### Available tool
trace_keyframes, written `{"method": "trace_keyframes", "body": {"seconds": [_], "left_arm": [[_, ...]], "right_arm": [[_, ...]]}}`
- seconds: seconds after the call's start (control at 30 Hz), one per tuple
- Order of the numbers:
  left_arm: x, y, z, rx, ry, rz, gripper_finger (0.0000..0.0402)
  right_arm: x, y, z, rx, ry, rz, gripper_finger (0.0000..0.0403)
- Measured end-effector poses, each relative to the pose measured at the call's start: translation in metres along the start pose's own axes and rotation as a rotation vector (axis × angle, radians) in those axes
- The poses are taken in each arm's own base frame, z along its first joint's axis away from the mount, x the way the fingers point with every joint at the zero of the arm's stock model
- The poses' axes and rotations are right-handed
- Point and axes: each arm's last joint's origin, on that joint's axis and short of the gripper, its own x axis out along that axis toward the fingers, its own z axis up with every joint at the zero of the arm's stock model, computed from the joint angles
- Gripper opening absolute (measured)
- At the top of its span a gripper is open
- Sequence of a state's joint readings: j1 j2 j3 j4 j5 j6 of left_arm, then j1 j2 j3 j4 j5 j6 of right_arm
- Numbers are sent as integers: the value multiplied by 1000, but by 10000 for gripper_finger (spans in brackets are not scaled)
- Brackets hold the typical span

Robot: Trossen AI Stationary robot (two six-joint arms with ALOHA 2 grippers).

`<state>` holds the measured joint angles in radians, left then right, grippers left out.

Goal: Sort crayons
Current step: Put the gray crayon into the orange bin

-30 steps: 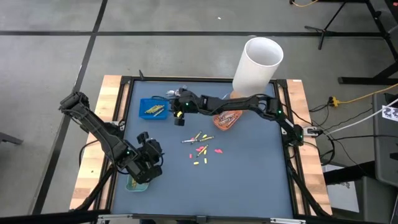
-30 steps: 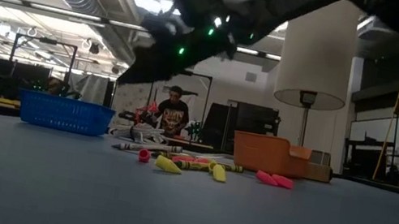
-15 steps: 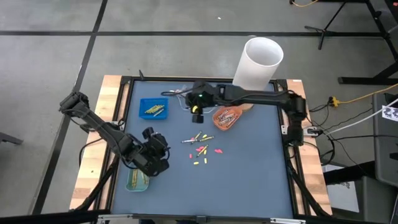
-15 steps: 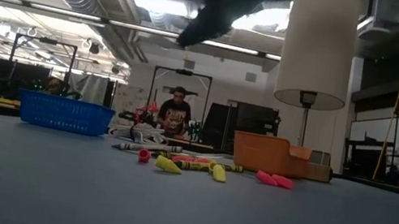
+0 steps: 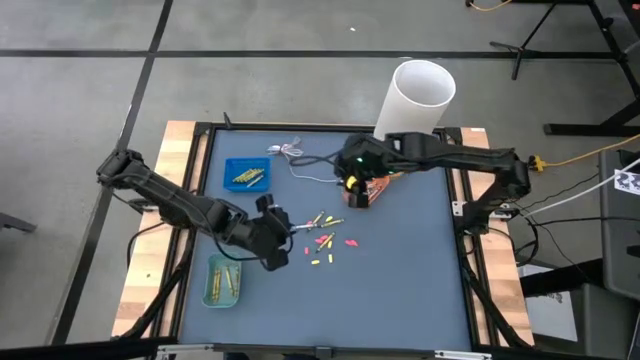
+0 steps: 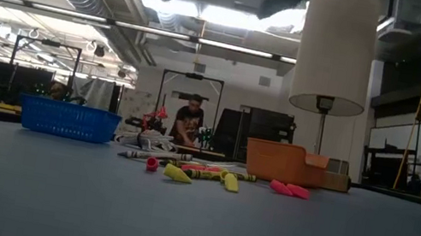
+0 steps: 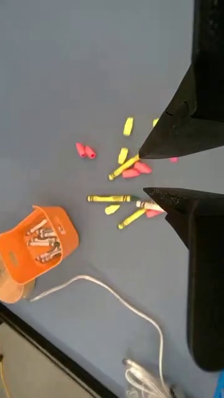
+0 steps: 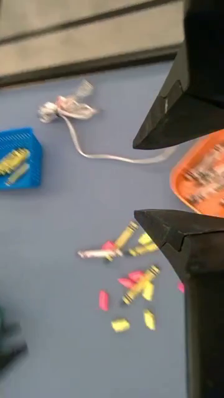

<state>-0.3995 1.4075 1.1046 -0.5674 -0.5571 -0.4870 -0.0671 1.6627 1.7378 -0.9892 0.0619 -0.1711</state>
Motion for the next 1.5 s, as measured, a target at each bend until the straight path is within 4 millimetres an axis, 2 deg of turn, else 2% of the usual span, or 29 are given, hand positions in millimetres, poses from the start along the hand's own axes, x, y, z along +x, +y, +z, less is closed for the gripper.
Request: {"method": "trace_keyframes", "body": {"seconds": [0.27, 0.5, 0.63, 0.83, 1.0, 1.13, 1.5], "left_arm": [[42, 2, -5, 24, 101, 22, 69], [87, 0, -23, 80, 240, 60, 69], [111, 2, -34, 93, 312, 66, 69], [138, 9, -46, 75, 387, 84, 69], [146, 17, -48, 63, 409, 108, 69], [149, 24, -45, 69, 412, 117, 69], [156, 39, -42, 76, 468, 17, 69]], "right_arm": [[-26, 37, -17, -12, 149, 61, 166], [-42, 70, -40, -22, 241, -59, 166], [-45, 88, -64, -8, 262, -102, 166], [-44, 109, -116, 10, 265, -161, 166], [-40, 115, -152, 92, 218, -157, 166], [-31, 118, -170, 131, 164, -133, 166], [4, 124, -200, 150, 149, -91, 166]]}}
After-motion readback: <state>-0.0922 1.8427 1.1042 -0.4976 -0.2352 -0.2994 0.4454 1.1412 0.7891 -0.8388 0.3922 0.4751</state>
